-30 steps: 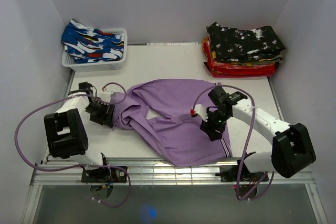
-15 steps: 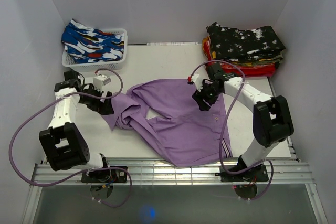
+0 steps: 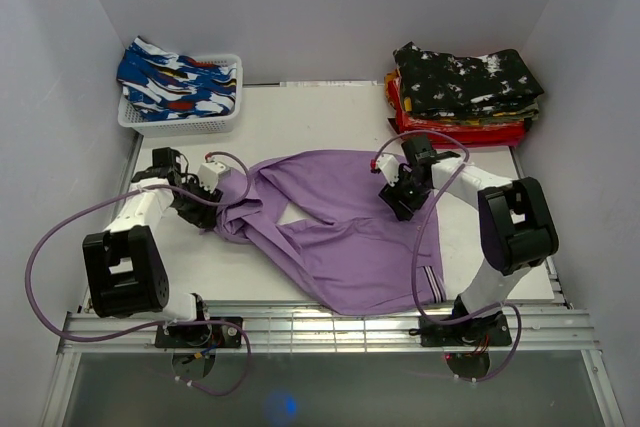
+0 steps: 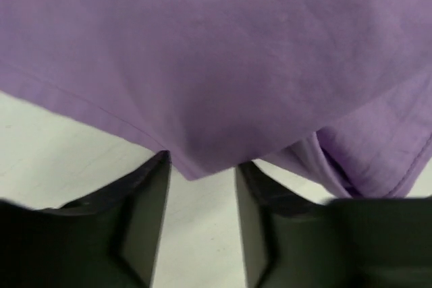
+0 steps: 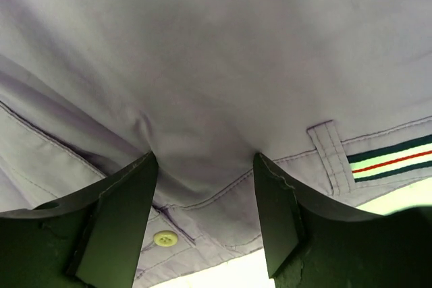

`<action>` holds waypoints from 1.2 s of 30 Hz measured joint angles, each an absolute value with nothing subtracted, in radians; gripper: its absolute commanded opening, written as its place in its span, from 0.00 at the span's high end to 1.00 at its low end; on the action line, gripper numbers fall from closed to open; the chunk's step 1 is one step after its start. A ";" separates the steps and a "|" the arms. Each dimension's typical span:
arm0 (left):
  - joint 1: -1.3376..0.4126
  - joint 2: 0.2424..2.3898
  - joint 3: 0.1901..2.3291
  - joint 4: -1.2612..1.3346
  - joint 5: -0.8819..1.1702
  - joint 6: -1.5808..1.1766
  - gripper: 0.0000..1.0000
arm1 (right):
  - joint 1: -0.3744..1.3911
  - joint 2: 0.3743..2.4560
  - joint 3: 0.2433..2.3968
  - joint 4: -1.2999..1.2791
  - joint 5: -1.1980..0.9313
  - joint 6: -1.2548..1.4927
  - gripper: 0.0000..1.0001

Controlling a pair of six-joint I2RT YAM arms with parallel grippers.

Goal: Fold and stack the trousers
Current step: Flatten the trousers out

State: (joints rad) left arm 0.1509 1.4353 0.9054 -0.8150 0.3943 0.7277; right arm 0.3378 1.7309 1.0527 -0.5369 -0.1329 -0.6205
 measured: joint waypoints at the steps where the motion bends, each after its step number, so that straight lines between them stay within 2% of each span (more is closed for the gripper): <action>1: 0.151 1.436 0.905 -0.798 0.379 0.728 0.55 | 0.329 1.716 1.037 -0.527 -0.128 -0.626 0.36; 2: 0.151 1.432 0.905 -0.786 0.365 0.733 0.67 | 0.317 1.701 1.019 -0.519 -0.121 -0.635 0.36; 4: 0.151 1.420 0.905 -0.781 0.337 0.754 0.81 | 0.288 1.666 0.977 -0.500 -0.105 -0.653 0.36; 5: 0.152 1.406 0.905 -0.786 0.326 0.766 0.97 | 0.269 1.645 0.955 -0.493 -0.089 -0.667 0.36; 6: 0.154 1.391 0.905 -0.793 0.316 0.778 1.00 | 0.251 1.631 0.939 -0.489 -0.081 -0.678 0.36; 10: 0.192 1.259 0.883 -0.836 0.285 0.877 1.00 | 0.178 1.589 0.897 -0.482 -0.043 -0.729 0.36; 14: 0.323 1.193 0.863 -0.869 0.255 0.990 1.00 | 0.120 1.563 0.872 -0.475 -0.010 -0.789 0.35; 16: 0.402 1.219 0.863 -0.875 0.249 1.034 0.85 | 0.104 1.551 0.862 -0.474 0.002 -0.818 0.33; 18: 0.452 1.263 0.883 -0.909 0.263 1.062 0.61 | 0.097 1.542 0.854 -0.477 0.005 -0.843 0.32; 19: 0.463 1.285 0.899 -0.925 0.289 1.072 0.26 | 0.096 1.541 0.854 -0.480 0.004 -0.850 0.30; 20: 0.464 1.298 0.912 -0.934 0.327 1.082 0.14 | 0.094 1.540 0.854 -0.483 -0.001 -0.855 0.29; 22: 0.457 1.293 0.918 -0.939 0.428 1.083 0.08 | 0.093 1.540 0.855 -0.490 -0.008 -0.865 0.27; 27: 0.352 1.245 0.855 -0.836 0.594 1.079 0.08 | 0.092 1.543 0.863 -0.519 -0.035 -0.873 0.22; 32: 0.196 1.299 0.767 -0.676 0.636 1.036 0.09 | 0.091 1.571 0.894 -0.557 -0.054 -0.872 0.19; 36: 0.142 1.414 0.767 -0.572 0.634 1.005 0.12 | 0.091 1.598 0.921 -0.581 -0.056 -0.870 0.17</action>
State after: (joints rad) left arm 0.1425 1.4143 0.7673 -0.5716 0.6338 1.0046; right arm 0.0906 1.5978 0.9211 -0.5812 -0.0563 -0.8700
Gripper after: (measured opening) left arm 0.897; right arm 0.825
